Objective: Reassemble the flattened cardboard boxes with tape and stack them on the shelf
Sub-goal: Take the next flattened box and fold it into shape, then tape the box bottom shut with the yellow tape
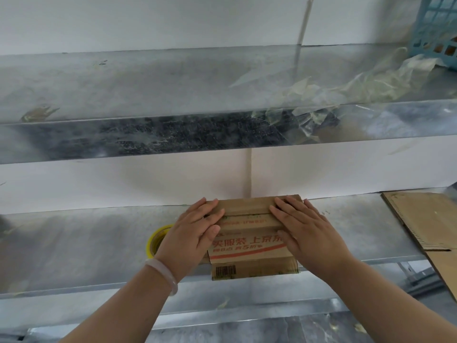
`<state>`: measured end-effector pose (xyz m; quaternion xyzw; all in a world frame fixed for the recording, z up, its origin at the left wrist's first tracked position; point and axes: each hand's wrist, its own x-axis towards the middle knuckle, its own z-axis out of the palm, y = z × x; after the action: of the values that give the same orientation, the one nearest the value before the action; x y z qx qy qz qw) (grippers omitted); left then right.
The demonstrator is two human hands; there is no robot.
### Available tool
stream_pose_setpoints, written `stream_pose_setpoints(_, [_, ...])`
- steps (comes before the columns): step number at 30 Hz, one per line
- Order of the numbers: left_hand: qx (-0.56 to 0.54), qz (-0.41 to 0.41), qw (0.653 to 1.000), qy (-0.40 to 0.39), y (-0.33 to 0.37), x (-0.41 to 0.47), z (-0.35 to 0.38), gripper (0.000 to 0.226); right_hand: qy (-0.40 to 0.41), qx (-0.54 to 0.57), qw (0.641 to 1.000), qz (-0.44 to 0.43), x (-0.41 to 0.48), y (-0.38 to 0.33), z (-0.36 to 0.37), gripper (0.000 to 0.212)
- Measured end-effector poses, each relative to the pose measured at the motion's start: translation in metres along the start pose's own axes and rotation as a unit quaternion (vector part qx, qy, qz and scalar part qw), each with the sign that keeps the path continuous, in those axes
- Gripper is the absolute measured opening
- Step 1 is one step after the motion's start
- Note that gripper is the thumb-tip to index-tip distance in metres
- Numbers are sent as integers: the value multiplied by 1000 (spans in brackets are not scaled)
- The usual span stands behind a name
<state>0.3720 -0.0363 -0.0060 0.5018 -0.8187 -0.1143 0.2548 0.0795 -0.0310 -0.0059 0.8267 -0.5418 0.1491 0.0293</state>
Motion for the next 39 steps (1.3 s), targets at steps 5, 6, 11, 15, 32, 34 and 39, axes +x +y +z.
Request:
stream_pose_setpoints(5, [5,-138,988,69,-38,-45,-3,51,-13,4,1000,-4,-2,3,-1,53])
stream_pose_setpoints(6, [59,-151,985,62,-50,-58,-1,48,-15,4,1000,-2,-2,3,-1,53])
stream_pose_setpoints(11, [161,-105,981,-4,-94,-91,8,30,-3,9,1000,5,-1,0,1,52])
stream_pose_setpoints(15, [0,-117,991,73,-67,-69,-16,26,-2,11,1000,-3,-2,2,2,52])
stream_pose_setpoints(32, [-180,-170,964,-98,90,83,-60,22,-36,103,994,27,3,-6,-18,63])
stream_pose_setpoints(34, [-166,-176,964,-108,93,87,-60,22,-58,220,969,97,14,-11,-32,62])
stream_pose_setpoints(39, [-135,-180,966,-125,104,95,-55,16,-94,357,897,242,44,-17,-74,53])
